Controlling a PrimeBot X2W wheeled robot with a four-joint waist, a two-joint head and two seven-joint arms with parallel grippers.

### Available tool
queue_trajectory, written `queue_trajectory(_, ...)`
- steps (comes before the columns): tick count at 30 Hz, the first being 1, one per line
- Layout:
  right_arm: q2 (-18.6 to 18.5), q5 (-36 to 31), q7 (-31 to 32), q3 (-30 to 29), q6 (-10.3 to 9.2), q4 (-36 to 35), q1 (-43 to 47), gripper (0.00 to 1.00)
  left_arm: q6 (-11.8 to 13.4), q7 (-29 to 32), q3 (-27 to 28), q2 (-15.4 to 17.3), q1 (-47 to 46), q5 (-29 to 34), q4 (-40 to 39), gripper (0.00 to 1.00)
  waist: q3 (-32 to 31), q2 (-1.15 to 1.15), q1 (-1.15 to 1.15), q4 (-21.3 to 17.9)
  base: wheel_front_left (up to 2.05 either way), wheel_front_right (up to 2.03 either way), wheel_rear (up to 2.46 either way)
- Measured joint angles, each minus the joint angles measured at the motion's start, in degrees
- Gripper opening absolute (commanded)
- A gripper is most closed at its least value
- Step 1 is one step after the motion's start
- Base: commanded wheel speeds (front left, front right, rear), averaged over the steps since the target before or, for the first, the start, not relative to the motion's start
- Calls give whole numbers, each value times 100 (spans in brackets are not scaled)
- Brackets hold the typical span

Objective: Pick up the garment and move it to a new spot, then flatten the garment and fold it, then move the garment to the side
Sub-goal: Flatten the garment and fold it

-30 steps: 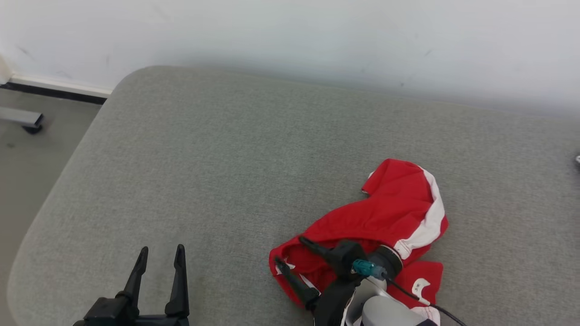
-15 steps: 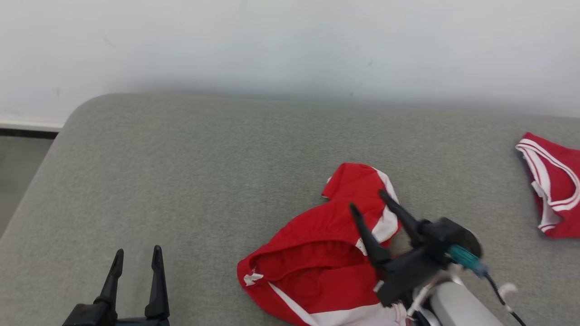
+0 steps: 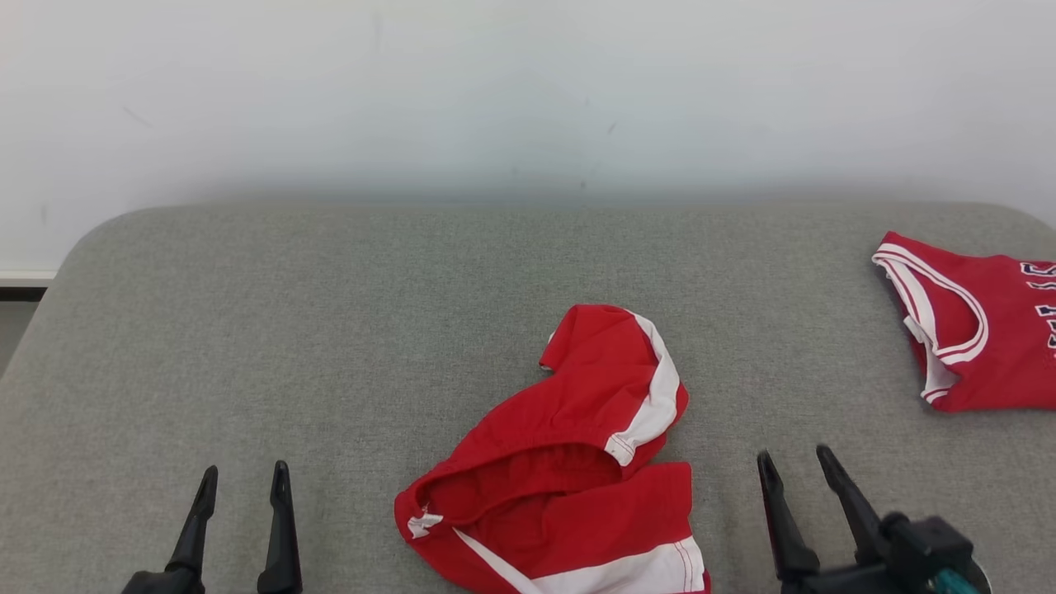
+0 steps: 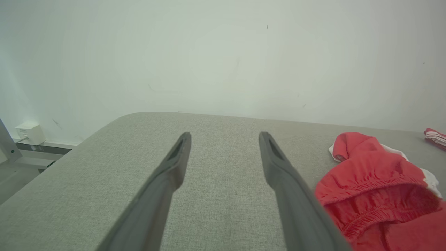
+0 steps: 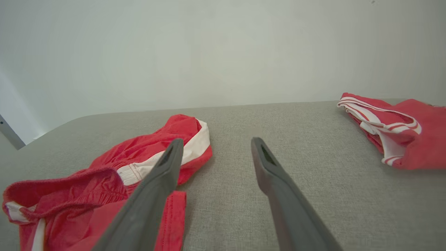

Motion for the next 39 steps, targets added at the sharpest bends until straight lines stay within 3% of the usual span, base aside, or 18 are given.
queue_trajectory(12,167,-70,1,-244,0,-182,463,100,-30,0,-75,110,225,105,-186,100,-24,0,0,-33,0,0,0)
queue_trajectory(20,80,-31,24,111,0,79,438,100,-31,0,-129,131,222,103,-199,100,-29,0,0,56,0,0,0)
queue_trajectory(25,13,88,194,537,0,476,312,100,-32,0,-221,120,213,98,-182,100,1,0,0,130,0,0,0)
queue_trajectory(35,-4,300,402,1203,0,1972,-258,100,-41,0,-365,109,123,88,-101,100,108,0,1,340,0,0,0)
queue_trajectory(36,7,337,428,1272,0,2113,-322,80,-41,0,-371,108,109,88,-101,100,115,0,0,352,0,0,0)
queue_trajectory(38,31,442,458,1390,0,2330,-476,0,-41,0,-388,107,105,88,-89,100,124,0,0,376,0,0,0)
queue_trajectory(39,32,506,464,1436,-1,2440,-546,0,-41,0,-393,107,105,88,-85,100,127,0,0,385,0,0,0)
